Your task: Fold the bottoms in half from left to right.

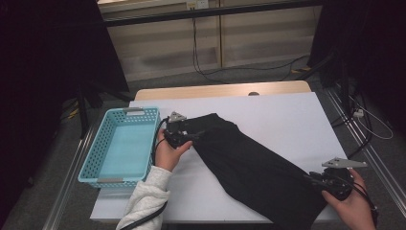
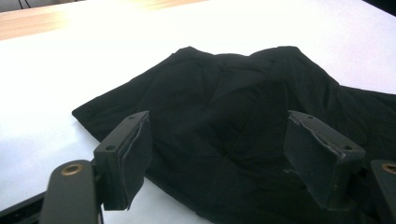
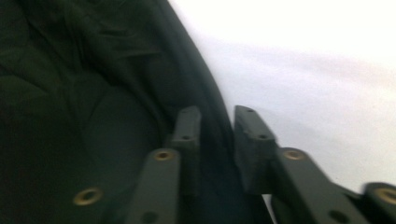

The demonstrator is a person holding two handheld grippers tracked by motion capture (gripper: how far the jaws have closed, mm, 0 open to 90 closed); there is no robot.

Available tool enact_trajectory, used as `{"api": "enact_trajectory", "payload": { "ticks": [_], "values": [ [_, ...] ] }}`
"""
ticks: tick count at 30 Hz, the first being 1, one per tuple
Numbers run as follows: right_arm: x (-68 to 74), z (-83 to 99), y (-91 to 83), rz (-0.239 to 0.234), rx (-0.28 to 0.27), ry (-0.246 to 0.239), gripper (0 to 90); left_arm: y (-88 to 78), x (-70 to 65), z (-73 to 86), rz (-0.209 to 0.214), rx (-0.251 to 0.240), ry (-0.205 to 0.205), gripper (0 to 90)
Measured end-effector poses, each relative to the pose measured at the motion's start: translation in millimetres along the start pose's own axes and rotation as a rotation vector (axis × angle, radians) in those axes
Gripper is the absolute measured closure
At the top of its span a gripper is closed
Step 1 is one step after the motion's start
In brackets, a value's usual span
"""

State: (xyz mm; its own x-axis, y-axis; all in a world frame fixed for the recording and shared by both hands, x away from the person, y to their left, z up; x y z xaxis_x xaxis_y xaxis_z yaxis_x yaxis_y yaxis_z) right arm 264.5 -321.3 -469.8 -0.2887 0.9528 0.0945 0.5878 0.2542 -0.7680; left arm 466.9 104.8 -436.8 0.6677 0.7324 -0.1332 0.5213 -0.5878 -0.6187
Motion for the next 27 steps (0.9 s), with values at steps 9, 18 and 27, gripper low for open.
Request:
{"api": "enact_trajectory", "payload": {
  "ticks": [9,18,27],
  "values": [
    [-1.9,1.3,0.4,-0.074,-0.014,0.030,89.0,0.4,0.2,0.0,0.000,-0.001,-0.003,24.2],
    [-31.3,8.3,-19.9,-0.016,-0.025,0.077,89.5,-4.0,8.1,-0.2,-0.029,-0.009,-0.024,22.7],
    [-21.4,-14.0,-15.5,0.004,-0.069,0.007,64.6,5.2,17.1,-0.1,-0.036,-0.012,-0.048,21.2]
  ]
}}
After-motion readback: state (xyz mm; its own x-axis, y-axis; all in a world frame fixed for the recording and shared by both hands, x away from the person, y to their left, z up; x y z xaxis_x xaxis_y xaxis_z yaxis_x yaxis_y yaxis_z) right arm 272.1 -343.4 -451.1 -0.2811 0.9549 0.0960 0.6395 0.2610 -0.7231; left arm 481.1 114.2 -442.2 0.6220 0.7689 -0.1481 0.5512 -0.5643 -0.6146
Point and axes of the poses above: each handheld gripper's, and its own axes: y roughly forward along the jaws, z roughly out of its underside, x roughly to its left, the point moved 2 cm from there along y, roughly forward along the jaws, and after that the axes turned 3 degrees about x, right-handed, at the moved point
